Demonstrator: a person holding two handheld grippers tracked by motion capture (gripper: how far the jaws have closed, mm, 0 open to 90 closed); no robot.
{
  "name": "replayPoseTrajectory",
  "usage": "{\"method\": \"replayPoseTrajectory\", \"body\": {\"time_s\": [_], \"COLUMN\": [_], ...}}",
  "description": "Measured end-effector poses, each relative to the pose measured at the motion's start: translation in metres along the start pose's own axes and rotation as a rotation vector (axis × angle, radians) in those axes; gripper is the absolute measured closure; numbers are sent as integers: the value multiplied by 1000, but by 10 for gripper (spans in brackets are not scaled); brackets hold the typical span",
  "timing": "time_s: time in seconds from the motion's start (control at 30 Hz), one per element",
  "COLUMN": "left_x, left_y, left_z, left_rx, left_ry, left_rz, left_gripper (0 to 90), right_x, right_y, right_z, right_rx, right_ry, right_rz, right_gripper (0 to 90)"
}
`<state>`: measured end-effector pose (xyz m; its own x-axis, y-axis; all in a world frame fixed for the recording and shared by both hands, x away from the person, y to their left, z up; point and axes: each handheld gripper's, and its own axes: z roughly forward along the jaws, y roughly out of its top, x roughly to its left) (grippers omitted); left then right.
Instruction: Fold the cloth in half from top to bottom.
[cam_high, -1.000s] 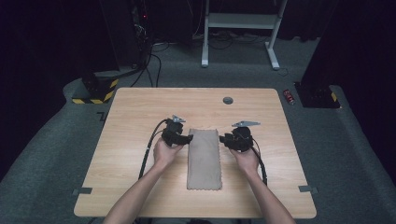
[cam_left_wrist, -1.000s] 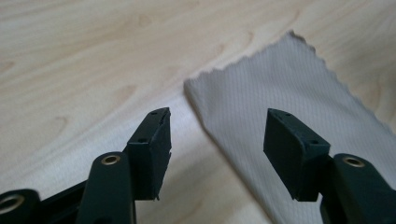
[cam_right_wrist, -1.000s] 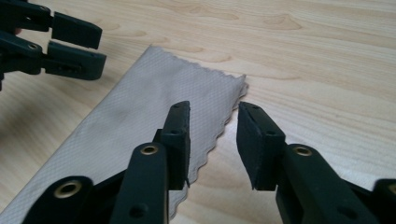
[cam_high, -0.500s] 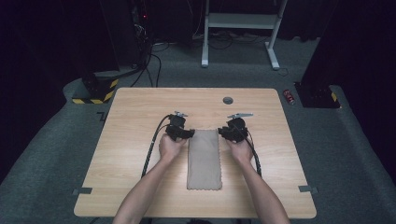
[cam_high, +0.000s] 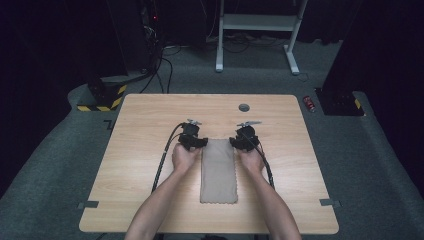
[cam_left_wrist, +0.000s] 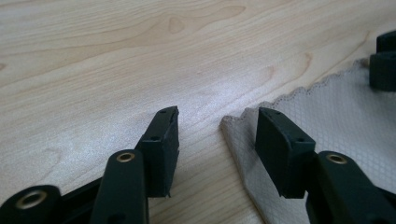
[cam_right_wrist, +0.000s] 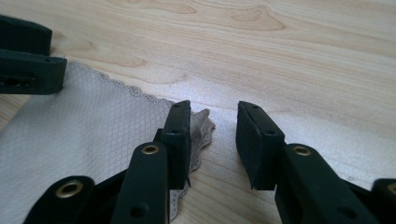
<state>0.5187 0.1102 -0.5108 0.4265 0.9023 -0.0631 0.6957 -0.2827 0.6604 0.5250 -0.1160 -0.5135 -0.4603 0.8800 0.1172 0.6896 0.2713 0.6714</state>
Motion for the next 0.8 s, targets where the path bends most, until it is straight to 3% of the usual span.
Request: {"method": "replayPoseTrajectory", "body": {"time_s": [0.03, 0.07, 0.1, 0.3, 0.5, 0.57, 0.67, 0.8], "left_x": [-4, -4, -8, -9, -13, -17, -17, -11], "left_y": [0, 0, 1, 1, 3, 5, 6, 6], "left_z": [1, 1, 1, 1, 2, 2, 2, 1], "left_rx": [2, 2, 2, 0, 14, 25, 33, 32], "left_ry": [18, 18, 22, -9, -40, -35, -38, -81], "left_rz": [28, 28, 63, 92, 105, 139, 141, 114], "left_gripper": [505, 509, 551, 647, 805, 869, 883, 887], "right_x": [2, 2, 6, 11, 13, 11, 10, 12], "right_y": [0, 0, 0, 0, 1, 1, 1, 1], "right_z": [1, 1, 2, 3, 4, 3, 3, -3], "right_rx": [-3, -3, -1, 0, 3, 5, 7, -4], "right_ry": [-12, -12, -46, -36, -16, -6, -3, -9], "right_rz": [-23, -23, -75, -123, -134, -123, -109, -126], "right_gripper": [667, 667, 695, 817, 883, 885, 888, 892]}}
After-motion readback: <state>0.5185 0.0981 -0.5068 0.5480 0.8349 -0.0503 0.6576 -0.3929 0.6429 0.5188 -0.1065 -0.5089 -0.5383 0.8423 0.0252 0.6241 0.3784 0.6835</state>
